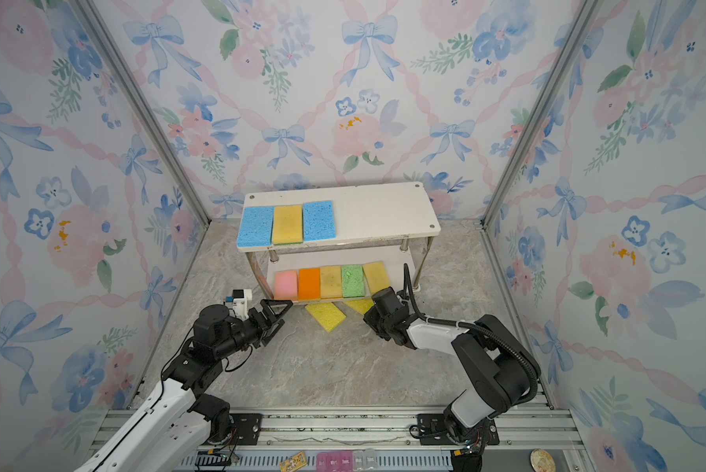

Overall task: Arrange cleaning sponges on a shelf
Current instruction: Pick up the cleaning sponge at the center of the table.

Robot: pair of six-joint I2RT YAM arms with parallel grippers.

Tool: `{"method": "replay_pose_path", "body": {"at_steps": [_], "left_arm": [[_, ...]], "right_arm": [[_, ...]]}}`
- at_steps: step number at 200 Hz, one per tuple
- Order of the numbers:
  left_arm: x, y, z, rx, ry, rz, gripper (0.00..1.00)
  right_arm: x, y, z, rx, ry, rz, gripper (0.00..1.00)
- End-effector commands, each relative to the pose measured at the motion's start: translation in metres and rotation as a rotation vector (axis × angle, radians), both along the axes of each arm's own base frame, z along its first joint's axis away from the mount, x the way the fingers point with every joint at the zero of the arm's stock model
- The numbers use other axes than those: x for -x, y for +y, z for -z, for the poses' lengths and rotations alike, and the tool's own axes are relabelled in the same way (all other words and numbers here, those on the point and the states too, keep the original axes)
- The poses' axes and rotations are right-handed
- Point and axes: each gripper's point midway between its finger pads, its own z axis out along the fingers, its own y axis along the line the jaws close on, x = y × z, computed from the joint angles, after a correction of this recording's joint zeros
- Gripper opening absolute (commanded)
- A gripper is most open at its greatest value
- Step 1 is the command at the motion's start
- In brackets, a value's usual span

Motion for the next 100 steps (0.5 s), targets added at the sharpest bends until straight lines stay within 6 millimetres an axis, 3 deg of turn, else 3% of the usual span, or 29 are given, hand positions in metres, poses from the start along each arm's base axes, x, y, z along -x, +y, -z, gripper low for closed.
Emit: {"method": "replay_pose_path", "body": {"at_steps": [1, 61, 64, 100], "left_arm": [[0.006, 0.000, 0.008, -0.017, 0.008, 0.030, 0.98], [0.006, 0.005, 0.011, -0.018, 0.016, 0.024, 0.98], [0.006, 0.005, 0.011, -0.018, 0.018, 0.023, 0.98], [0.005, 0.009, 0.018, -0.020, 0.032, 0.014, 0.98]], "right_arm": [[-0.006, 0.003, 0.002, 0.021, -0.009, 0.015, 0.42], [-0.010, 0.001, 0.007, 0.056, 0.002, 0.035, 0.40], [-0.009, -0.001, 0.017, 0.073, 0.023, 0.034, 0.39], [-0.007, -0.001, 0.023, 0.105, 0.057, 0.019, 0.37]]}}
